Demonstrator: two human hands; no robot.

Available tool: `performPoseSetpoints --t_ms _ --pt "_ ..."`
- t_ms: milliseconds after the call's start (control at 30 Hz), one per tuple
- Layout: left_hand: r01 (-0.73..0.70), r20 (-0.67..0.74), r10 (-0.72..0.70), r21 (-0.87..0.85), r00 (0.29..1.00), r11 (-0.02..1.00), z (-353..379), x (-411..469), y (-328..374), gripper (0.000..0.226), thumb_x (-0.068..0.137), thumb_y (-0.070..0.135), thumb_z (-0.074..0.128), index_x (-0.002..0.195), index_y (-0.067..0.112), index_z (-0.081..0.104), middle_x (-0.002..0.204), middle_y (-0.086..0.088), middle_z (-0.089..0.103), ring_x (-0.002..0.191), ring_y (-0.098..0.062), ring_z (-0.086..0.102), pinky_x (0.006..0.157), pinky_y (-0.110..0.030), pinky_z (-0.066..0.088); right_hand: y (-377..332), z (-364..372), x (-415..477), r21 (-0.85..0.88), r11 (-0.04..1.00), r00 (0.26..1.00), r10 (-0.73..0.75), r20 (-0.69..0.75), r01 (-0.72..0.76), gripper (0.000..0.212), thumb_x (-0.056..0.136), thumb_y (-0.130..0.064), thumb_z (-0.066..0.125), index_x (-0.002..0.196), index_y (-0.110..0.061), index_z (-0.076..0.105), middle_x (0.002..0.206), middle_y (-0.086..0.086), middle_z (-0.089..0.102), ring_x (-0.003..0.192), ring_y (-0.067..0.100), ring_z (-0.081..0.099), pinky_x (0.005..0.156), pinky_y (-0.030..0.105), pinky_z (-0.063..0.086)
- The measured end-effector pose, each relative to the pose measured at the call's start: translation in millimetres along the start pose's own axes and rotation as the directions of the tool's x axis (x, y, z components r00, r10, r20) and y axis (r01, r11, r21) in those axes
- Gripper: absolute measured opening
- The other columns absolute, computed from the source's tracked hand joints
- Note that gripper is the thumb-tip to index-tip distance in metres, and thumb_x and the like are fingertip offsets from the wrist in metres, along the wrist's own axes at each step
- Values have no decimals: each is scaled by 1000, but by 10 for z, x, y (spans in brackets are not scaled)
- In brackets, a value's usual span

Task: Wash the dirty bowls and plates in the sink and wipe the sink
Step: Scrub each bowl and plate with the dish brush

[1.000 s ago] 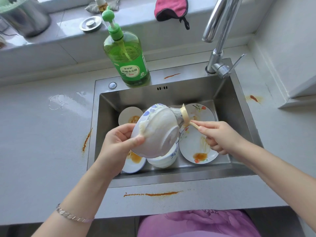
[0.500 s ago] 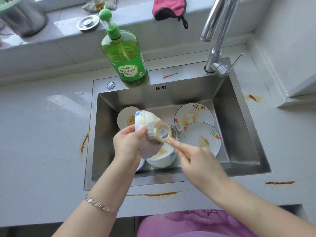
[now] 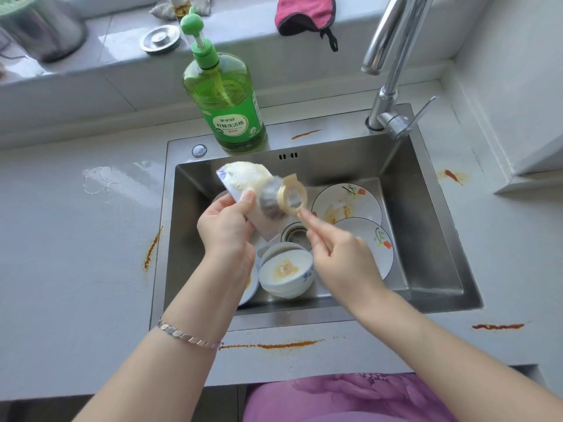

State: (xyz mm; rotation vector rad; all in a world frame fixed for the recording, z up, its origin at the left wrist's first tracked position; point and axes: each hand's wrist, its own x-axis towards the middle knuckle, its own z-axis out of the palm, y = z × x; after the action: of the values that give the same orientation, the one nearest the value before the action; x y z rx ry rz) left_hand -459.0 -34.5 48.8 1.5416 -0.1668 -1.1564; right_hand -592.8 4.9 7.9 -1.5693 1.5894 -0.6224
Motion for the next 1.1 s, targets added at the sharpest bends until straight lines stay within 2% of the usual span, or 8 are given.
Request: performPoseSetpoints --t_ms 100,200,400,500,633,767,933,1100 --pt "-26 -10 25 -28 1000 999 42 -25 -7 13 85 -1 62 78 9 63 77 -4 68 60 -8 67 60 -22 57 -26 10 -17 90 996 1000 2 -5 -1 42 97 -20 43 130 -47 45 56 -15 59 58 7 49 56 15 37" --pt "-20 -26 18 -75 1000 997 49 10 3 10 85 0 62 81 9 63 78 -4 68 62 -9 68 61 -22 58 -76 87 -312 186 982 996 -4 91 -14 43 97 -20 44 126 -53 42 64 5 62 49 9 42 54 22 36" --pt "16 -32 -22 -185 999 983 82 -20 -29 9 85 -1 62 85 8 61 85 -6 68 68 -11 69 69 -27 59 -29 110 -121 383 913 989 143 26 -142 38 97 -16 44 129 -35 51 84 -33 65 59 1 60 58 15 49" --pt "40 -31 -50 -253 998 967 92 4 16 8 86 -1 61 87 7 60 87 -8 68 67 -12 68 69 -27 59 -117 161 -321 407 904 990 100 96 -131 38 97 -17 46 123 -45 50 93 -39 61 66 -10 57 76 9 45" --pt "58 28 -53 -271 998 961 85 -54 2 7 88 1 58 89 8 59 88 -8 68 70 -13 69 70 -29 59 -18 65 -103 465 851 968 239 72 -245 37 97 -12 44 131 -25 51 102 -38 56 86 2 63 81 5 43" --pt "47 60 -31 -285 998 957 93 -75 26 6 89 2 58 90 8 59 88 -8 68 66 -11 70 68 -28 59 -36 80 -258 565 759 945 279 169 -325 38 98 -16 42 128 -37 49 46 -21 38 42 3 22 39 13 28" --pt "70 238 -32 -153 971 986 -83 -45 -16 8 91 5 53 92 7 61 84 -6 72 73 -13 70 71 -27 59 121 -67 -124 686 513 847 427 316 -515 32 99 -22 42 119 -44 52 43 -11 19 34 4 15 32 9 14" --pt "89 465 -127 104 876 991 -513 118 -26 9 73 12 64 80 8 66 72 -3 71 60 -12 67 52 -21 54 340 -263 -61 583 499 766 465 444 -641 32 99 -23 39 121 -39 55 51 -8 15 36 4 12 33 8 11"
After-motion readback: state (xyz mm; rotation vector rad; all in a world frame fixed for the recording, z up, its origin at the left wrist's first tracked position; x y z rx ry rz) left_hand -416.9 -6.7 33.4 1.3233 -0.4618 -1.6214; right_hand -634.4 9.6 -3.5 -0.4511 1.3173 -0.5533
